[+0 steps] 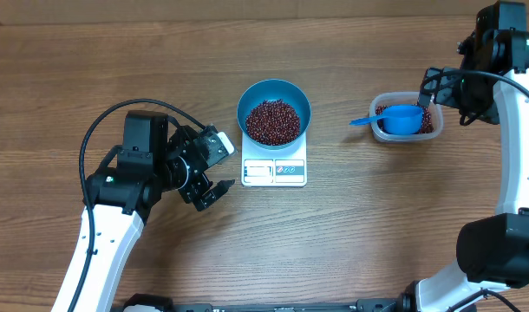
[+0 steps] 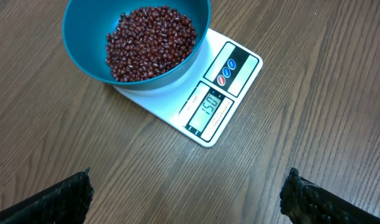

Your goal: Scoop item into bowl and weigh 150g on scale

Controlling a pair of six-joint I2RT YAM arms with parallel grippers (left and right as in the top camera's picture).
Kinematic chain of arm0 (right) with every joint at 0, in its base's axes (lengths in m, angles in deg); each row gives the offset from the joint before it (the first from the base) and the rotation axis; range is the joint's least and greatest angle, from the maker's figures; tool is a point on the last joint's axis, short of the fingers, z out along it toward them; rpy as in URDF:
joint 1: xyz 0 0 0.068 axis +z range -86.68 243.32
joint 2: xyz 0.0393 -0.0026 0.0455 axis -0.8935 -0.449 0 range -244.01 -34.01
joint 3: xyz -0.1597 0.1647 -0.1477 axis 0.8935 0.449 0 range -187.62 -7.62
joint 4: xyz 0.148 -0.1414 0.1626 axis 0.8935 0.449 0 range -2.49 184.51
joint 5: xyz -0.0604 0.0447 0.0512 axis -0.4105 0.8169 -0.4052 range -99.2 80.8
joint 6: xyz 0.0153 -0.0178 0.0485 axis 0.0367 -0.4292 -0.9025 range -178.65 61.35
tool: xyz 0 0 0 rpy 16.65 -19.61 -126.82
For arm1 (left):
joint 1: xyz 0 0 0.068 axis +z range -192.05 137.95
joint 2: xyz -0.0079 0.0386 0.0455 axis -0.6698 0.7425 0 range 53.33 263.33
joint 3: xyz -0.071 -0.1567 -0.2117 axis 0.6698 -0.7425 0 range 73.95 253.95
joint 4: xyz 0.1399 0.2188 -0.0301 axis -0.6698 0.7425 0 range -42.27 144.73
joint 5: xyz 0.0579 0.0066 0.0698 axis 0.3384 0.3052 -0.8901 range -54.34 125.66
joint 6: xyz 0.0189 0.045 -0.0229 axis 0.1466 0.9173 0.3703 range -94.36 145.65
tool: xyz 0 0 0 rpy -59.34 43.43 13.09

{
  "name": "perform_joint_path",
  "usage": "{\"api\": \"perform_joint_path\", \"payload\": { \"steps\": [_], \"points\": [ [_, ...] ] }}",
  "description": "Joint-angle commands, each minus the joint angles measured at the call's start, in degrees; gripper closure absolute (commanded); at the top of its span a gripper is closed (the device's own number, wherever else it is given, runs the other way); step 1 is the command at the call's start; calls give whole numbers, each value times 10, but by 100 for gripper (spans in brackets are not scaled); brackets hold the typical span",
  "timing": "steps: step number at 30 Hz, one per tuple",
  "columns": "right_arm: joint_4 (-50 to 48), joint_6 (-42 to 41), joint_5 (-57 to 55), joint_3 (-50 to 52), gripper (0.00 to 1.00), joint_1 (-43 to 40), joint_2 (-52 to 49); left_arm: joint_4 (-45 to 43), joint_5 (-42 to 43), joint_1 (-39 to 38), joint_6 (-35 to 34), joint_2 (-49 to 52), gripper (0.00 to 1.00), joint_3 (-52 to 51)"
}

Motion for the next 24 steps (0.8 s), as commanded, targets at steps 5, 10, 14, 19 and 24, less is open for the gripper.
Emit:
{"api": "perform_joint_path", "payload": {
  "steps": [5,10,14,19,24],
  "points": [
    [-3,-3,5,-14,0,2,11,0,1,2,11,3,1,-3],
    [-3,-3,5,-14,0,2,11,3,1,2,11,3,0,-3],
    [-3,-3,5,-14,0,2,11,2,3,2,11,3,0,-3],
    [-3,-3,5,-14,0,2,11,-18,7,2,-11,2,1,-3],
    [-3,-3,5,-14,0,2,11,-44,7,-4,-30,-15,0,-3]
  ]
}}
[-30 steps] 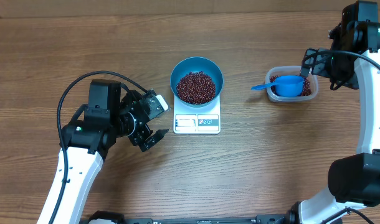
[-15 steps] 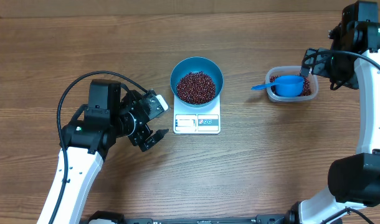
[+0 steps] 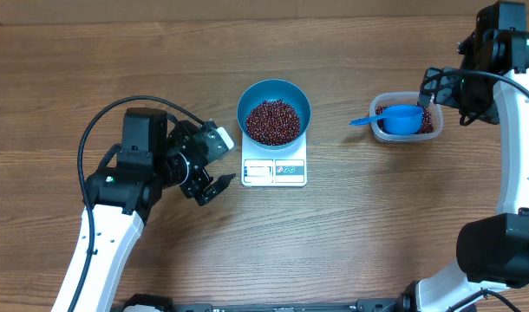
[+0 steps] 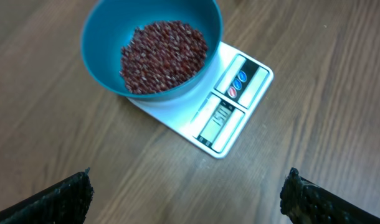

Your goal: Scoop item into bowl and weigh 150g on scale

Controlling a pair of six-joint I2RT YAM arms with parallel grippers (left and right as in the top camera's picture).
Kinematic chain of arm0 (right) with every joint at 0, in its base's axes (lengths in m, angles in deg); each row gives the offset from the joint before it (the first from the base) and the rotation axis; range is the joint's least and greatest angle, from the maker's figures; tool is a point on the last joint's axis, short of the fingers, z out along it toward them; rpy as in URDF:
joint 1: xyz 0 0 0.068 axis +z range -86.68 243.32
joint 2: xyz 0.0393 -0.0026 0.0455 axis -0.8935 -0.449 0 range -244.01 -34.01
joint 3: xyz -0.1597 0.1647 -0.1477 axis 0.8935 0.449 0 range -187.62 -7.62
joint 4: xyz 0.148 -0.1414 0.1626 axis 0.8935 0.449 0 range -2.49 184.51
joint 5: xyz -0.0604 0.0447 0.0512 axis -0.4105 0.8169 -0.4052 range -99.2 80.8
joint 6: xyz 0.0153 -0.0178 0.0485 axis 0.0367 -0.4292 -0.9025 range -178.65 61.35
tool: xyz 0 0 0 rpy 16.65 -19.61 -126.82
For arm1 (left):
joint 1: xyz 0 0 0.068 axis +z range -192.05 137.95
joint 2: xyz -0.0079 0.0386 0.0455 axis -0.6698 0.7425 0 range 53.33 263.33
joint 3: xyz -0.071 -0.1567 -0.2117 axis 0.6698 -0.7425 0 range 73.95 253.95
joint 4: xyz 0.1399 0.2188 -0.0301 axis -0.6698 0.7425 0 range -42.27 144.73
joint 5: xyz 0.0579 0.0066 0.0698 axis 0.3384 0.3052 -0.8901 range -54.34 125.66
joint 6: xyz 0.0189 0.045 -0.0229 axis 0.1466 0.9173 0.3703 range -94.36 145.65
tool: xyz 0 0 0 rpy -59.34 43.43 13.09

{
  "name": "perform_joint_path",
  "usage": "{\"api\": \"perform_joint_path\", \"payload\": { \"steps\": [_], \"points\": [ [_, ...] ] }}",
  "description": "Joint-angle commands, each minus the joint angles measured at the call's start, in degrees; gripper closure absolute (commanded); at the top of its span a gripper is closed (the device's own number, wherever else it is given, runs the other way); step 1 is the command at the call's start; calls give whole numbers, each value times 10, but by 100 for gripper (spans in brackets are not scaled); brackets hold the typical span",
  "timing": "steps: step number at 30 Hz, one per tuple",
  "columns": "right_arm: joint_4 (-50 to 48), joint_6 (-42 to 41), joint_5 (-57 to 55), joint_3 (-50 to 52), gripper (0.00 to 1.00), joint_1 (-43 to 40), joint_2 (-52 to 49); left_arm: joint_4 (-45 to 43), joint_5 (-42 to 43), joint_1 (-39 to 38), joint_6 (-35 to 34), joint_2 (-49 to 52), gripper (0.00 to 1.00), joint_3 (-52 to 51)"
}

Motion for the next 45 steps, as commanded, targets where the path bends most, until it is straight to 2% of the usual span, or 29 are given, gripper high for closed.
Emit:
{"api": "perform_joint_path", "payload": {
  "steps": [1,8,12,20,30,45],
  "points": [
    [-3,-3,4,-14,0,3,11,-7,4,-7,-18,-21,0,-3],
    [-3,-3,5,-14,0,3,11,-24,-17,-25,-59,-59,0,-15],
    [-3,-3,5,-14,0,3,11,-62,-30,-34,-116,-87,0,-37],
    [-3,-3,4,-14,0,3,11,-170,-52,-57,-226,-156,1,-144],
    [-3,-3,5,-14,0,3,11,-291,-94,-81,-328,-283,0,-285],
    [-3,-3,4,-14,0,3,11,-314,-119,-81,-408,-480,0,-398]
  ]
}}
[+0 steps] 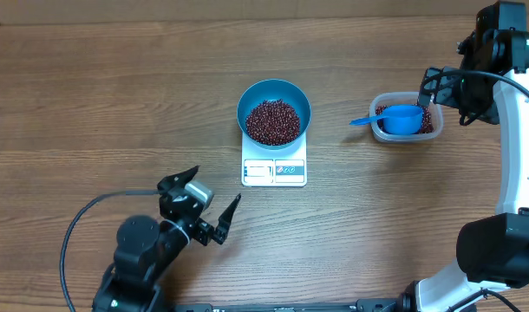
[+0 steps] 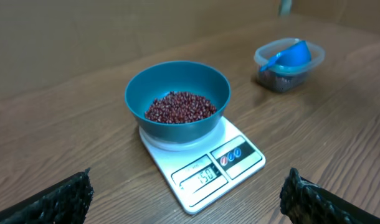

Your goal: Scoop item into bowl and weigh 150g on scale

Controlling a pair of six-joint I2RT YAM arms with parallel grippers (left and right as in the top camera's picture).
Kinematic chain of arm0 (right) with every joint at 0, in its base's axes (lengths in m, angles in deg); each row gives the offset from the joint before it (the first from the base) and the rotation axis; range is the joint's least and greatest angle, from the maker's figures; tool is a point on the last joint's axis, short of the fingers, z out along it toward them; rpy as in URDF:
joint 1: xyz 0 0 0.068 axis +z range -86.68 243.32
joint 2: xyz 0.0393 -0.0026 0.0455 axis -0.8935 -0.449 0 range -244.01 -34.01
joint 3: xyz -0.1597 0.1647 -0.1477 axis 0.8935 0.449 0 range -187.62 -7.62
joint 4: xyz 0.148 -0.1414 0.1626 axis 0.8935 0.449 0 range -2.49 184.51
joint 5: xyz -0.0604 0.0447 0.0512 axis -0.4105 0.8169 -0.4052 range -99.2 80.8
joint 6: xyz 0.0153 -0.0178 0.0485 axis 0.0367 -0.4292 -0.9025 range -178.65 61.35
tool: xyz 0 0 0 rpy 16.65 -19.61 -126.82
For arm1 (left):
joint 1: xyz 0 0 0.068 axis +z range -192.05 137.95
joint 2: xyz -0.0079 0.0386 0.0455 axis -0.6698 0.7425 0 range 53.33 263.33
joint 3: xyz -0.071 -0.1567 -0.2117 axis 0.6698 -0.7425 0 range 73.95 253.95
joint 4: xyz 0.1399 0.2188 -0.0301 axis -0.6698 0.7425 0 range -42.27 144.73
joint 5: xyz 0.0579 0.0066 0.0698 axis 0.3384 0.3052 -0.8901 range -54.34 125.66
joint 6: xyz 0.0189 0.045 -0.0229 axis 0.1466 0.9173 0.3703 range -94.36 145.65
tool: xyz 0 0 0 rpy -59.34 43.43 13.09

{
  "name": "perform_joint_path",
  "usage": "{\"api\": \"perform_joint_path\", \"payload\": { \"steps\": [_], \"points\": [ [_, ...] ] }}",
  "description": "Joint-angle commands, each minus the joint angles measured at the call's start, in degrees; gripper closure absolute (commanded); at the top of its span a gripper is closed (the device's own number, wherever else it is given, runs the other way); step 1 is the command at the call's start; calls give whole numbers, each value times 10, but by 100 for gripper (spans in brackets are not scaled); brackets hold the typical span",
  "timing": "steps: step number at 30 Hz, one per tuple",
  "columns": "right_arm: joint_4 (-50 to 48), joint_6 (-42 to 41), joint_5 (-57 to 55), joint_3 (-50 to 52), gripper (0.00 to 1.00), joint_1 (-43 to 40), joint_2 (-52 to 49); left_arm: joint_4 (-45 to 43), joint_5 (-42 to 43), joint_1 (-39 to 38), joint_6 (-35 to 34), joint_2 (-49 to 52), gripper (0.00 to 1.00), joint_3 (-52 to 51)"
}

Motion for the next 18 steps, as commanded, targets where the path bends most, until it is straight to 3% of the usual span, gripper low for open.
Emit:
{"api": "perform_joint_path", "payload": {
  "steps": [1,18],
  "points": [
    [-3,-3,3,-14,0,2,11,-2,-16,-2,-38,-44,0,-21],
    [-3,-3,3,-14,0,2,11,-20,-56,-1,-69,-236,0,-120]
  ]
}}
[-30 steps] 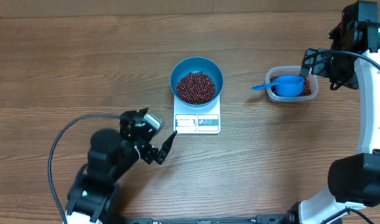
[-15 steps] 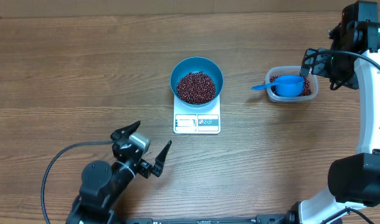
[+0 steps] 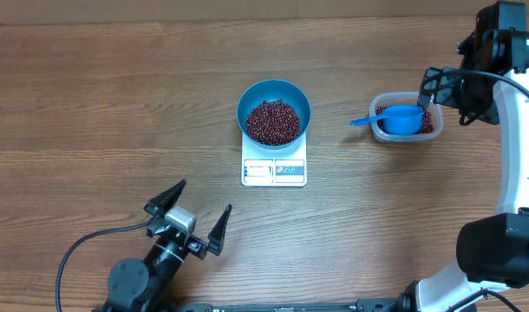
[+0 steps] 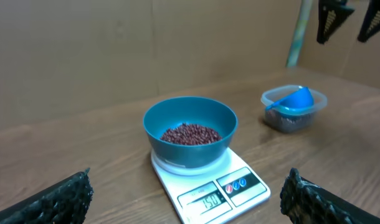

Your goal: Scoop item into bowl and weigh 150g on scale

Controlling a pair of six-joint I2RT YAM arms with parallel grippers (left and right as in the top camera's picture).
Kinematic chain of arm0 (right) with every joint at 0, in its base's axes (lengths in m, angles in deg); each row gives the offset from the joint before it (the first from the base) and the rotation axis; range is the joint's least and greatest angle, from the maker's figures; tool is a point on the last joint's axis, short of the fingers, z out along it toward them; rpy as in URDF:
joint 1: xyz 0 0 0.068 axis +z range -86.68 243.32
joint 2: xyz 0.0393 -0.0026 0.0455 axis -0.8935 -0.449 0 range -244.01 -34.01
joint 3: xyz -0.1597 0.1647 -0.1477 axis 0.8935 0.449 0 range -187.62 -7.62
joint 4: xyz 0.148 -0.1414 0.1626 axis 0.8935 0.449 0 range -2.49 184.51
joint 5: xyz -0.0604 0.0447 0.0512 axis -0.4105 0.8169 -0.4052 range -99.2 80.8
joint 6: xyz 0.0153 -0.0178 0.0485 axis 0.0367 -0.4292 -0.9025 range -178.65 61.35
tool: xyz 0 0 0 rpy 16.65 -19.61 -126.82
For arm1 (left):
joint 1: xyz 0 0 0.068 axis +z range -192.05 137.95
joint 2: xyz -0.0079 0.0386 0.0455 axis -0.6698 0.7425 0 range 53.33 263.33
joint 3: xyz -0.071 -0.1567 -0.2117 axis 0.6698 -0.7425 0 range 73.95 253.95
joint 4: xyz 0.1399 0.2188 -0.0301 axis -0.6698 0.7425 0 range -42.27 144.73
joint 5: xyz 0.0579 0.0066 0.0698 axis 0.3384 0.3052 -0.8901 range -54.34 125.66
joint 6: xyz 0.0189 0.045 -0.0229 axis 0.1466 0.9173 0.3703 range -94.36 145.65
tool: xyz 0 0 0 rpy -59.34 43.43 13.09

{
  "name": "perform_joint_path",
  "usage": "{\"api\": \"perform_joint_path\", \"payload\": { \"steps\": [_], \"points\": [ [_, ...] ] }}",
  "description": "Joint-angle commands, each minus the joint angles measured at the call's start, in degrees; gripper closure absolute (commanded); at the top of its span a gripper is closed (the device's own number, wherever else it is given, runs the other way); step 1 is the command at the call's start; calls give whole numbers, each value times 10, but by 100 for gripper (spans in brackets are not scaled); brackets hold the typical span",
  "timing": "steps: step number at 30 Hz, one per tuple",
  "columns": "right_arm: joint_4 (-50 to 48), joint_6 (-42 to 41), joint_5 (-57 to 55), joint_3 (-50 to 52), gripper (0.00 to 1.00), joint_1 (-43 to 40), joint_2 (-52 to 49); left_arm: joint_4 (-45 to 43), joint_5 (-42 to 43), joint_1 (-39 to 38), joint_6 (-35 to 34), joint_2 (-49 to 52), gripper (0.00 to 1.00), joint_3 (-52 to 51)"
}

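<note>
The teal bowl [image 3: 274, 113] of red beans sits on the white scale [image 3: 274, 172]. In the left wrist view the bowl [image 4: 190, 127] tops the scale [image 4: 237, 180], whose display reads 150. A blue scoop [image 3: 395, 119] lies in the clear bean container [image 3: 431, 130] at the right. My left gripper [image 3: 204, 198] stands open near the table's front edge, well short of the scale, its fingers [image 4: 56, 199] wide apart and holding nothing. My right gripper [image 3: 432, 89] hangs above the container; its fingers [image 4: 332, 17] show apart and hold nothing.
Bare wooden tabletop [image 3: 117, 95] surrounds the scale. The right arm's white links [image 3: 512, 147] run down the right edge. A cardboard-coloured wall [image 4: 115, 56] stands behind the table.
My left gripper has drawn a little further back toward the front edge and looks more level. The right gripper's fingers now show in its view. Bowl, scale and scoop are unmoved.
My left gripper stood open just left of the scale, looking down at a reading of 150. It stayed close there, then was back near the front edge, and now sits further back still. The right arm stayed above the container, scoop resting inside.
</note>
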Motion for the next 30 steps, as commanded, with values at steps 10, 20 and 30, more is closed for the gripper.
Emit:
{"api": "perform_joint_path", "payload": {
  "steps": [10,20,30],
  "points": [
    [-3,-3,3,-14,0,2,11,-79,-99,-1,-35,-12,0,-41],
    [-3,-3,3,-14,0,2,11,-121,-178,31,-35,-12,1,-42],
    [-3,-3,3,-14,0,2,11,-109,-179,110,-44,-12,0,-42]
  ]
}}
